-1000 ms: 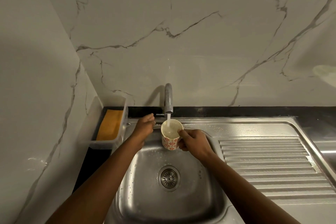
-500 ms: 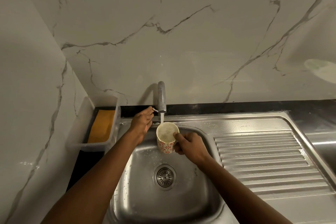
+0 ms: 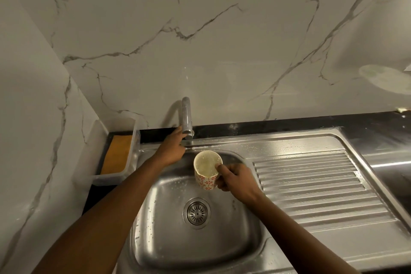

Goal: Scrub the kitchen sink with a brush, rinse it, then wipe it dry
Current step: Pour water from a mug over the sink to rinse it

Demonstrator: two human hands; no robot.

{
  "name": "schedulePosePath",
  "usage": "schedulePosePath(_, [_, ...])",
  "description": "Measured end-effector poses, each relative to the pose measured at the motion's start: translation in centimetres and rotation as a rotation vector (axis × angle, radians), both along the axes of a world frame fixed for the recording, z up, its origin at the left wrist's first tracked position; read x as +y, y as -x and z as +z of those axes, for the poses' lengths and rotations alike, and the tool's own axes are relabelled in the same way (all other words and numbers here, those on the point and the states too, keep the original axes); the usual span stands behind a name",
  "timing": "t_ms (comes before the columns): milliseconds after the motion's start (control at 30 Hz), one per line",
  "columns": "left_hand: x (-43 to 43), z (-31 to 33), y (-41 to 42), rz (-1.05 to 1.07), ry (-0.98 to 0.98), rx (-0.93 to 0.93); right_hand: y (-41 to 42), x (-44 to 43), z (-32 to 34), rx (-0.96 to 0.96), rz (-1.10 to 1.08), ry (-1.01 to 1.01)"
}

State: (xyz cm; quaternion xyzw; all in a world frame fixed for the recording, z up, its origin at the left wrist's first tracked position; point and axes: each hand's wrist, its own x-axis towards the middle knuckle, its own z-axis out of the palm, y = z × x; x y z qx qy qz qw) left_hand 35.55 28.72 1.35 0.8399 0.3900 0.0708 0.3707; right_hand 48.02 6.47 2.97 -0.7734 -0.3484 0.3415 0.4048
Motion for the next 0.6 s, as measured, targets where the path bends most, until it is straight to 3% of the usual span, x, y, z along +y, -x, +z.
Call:
schedulePosePath(100, [1.0,-0.2,0.5,-0.166,-0.249,0.235,-0.2,-1.2,0.4,0.002,-0.024,-0.009])
schedulePosePath(200, [2.0,-2.3,1.3,-0.109,-0.247,0.302,-0.4,-2.3,0.8,-0.002,-0.048,-0.021])
schedulePosePath(367, [0.2,-3.5,2.4,0.010,-0.054,0.200,-0.1,-3.5,1.1,-0.015,-0.070,-0.011])
schedulePosePath(600, [-3.7,-2.3,4.9,0.168,-0.092,-0.054,0.8,-5.0,1.5,0.034,-0.150,-0.045])
